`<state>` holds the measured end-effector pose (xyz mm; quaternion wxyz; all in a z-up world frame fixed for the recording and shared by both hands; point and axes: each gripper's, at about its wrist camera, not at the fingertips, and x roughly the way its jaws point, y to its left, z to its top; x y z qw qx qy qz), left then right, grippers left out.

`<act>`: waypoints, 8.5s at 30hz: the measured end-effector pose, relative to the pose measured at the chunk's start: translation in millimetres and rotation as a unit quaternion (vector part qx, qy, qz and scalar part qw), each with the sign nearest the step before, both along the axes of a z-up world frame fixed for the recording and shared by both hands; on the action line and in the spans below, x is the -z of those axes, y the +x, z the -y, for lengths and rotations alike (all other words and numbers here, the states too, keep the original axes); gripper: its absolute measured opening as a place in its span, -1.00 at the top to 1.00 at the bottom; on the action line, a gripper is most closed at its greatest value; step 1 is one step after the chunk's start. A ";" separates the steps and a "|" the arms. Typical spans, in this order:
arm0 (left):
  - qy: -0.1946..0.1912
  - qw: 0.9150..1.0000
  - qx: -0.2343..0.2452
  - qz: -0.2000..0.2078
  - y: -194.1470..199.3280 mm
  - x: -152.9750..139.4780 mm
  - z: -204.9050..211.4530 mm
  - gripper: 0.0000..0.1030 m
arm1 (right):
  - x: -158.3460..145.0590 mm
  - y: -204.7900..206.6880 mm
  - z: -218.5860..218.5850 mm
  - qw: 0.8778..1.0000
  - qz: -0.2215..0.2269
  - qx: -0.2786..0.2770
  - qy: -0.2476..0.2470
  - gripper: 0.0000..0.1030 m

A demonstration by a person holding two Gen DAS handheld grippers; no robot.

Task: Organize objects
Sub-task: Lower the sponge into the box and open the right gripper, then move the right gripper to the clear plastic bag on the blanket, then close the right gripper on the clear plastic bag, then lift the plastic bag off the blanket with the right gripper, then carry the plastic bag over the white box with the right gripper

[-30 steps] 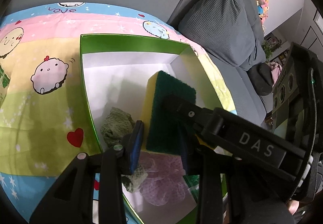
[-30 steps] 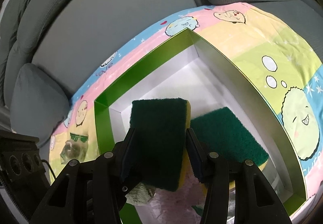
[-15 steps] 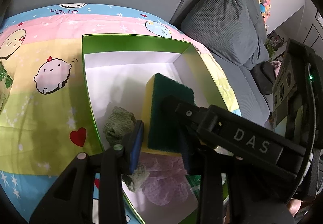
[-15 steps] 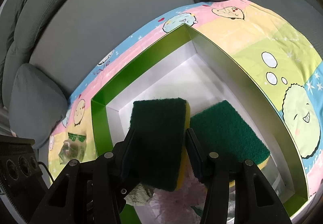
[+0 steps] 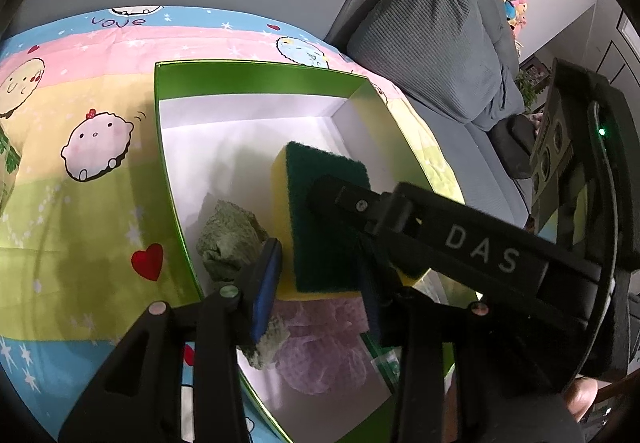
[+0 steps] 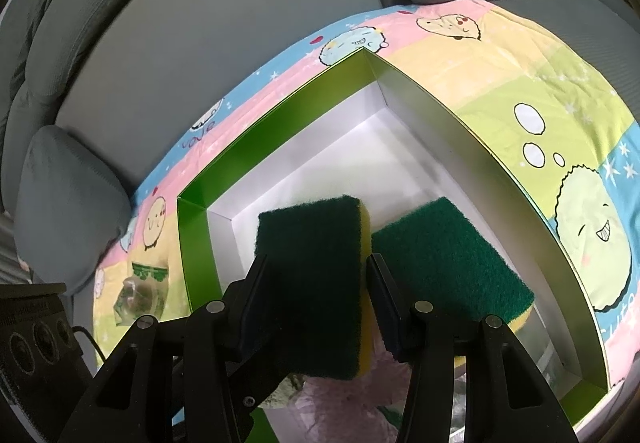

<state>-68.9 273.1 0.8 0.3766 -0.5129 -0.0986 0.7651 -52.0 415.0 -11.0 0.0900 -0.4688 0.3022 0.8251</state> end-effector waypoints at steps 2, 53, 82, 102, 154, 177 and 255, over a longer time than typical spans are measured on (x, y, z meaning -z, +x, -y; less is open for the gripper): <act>0.001 1.000 0.001 0.000 1.5 -0.5 0.9 0.28 | -0.3 0.4 -0.7 1.000 -0.001 0.001 0.000 -0.01; -0.029 0.940 -0.337 -0.054 56.7 16.3 291.0 -0.44 | -26.3 -11.0 188.1 0.987 -0.058 -0.150 -0.014 -0.67; 0.029 0.946 -0.322 0.033 42.6 34.4 306.7 -0.48 | 59.3 -91.7 230.5 0.984 0.054 -0.169 0.008 -0.18; 0.098 0.980 -0.154 0.081 59.9 40.3 241.1 -0.59 | 14.7 32.6 155.1 0.987 0.041 -0.153 -0.032 -0.29; -0.014 0.994 -0.091 -0.060 84.7 36.4 174.7 0.04 | 41.9 44.8 173.6 0.980 0.036 -0.183 -0.063 -0.13; 0.005 0.989 -0.094 -0.117 99.5 8.7 180.2 0.09 | 7.2 61.5 180.4 0.979 -0.037 -0.197 -0.039 -0.13; -0.006 0.950 -0.052 -0.309 157.8 -76.1 118.8 0.08 | -77.2 136.5 120.6 0.956 -0.238 -0.166 -0.034 -0.13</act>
